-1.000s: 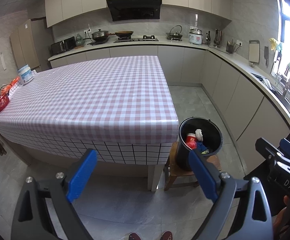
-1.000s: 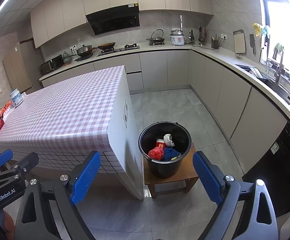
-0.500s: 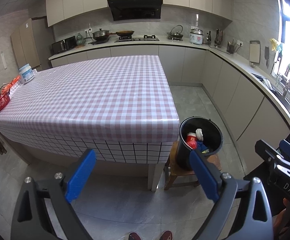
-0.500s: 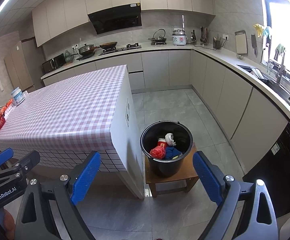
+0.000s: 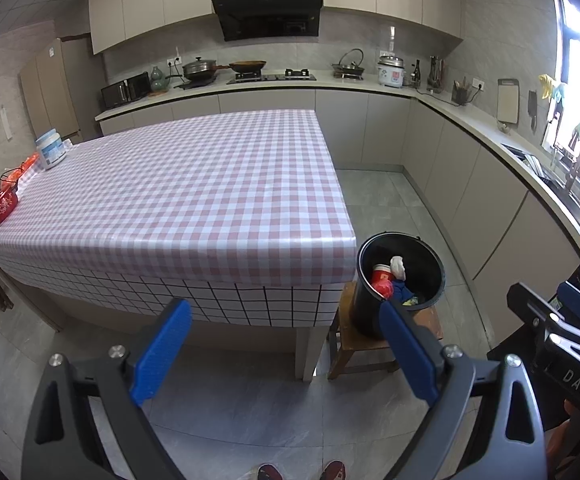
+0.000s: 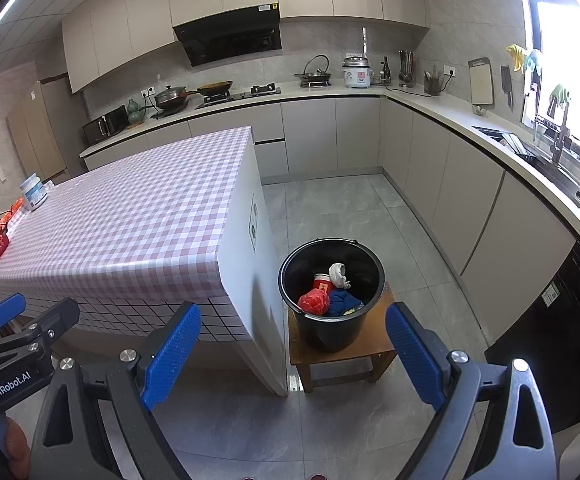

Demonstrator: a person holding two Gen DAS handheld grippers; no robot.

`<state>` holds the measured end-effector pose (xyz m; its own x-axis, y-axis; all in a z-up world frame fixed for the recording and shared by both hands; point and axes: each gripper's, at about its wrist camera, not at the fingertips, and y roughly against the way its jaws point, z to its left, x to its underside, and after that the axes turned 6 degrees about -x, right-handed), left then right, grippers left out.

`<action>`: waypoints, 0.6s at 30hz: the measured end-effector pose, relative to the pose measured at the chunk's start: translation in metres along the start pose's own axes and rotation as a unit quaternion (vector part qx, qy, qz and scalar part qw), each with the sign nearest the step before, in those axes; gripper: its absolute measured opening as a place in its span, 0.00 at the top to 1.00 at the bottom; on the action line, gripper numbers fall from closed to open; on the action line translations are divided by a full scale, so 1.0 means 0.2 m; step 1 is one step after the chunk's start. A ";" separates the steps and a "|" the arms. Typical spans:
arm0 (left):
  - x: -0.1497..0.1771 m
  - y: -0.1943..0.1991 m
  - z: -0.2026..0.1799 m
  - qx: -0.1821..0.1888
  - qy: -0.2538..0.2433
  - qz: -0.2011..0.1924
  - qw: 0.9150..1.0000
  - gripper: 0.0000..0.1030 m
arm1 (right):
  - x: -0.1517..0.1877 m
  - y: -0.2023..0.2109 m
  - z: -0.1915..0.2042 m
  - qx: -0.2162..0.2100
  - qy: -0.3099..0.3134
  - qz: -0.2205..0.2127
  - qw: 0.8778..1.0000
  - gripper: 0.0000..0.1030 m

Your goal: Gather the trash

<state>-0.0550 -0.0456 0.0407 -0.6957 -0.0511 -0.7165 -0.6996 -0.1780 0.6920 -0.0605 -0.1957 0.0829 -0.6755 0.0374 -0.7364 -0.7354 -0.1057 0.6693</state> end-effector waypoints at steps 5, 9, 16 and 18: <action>-0.01 0.00 -0.01 0.000 -0.001 0.001 1.000 0.07 | 0.00 0.00 0.00 0.000 0.001 0.000 1.000 0.08; -0.01 -0.01 -0.01 0.000 -0.002 0.002 1.000 0.07 | 0.00 -0.01 0.00 -0.001 0.000 0.001 1.000 0.08; -0.01 -0.04 -0.02 0.003 -0.002 0.010 1.000 0.07 | 0.00 -0.02 0.00 -0.001 -0.001 0.003 1.000 0.08; -0.01 -0.05 -0.02 0.005 -0.002 0.013 1.000 0.07 | 0.00 -0.03 0.00 -0.001 -0.001 0.004 1.000 0.08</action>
<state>-0.0459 -0.0477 0.0346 -0.7140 -0.0505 -0.6983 -0.6834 -0.1669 0.7108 -0.0553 -0.1959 0.0791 -0.6809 0.0380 -0.7314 -0.7305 -0.1080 0.6744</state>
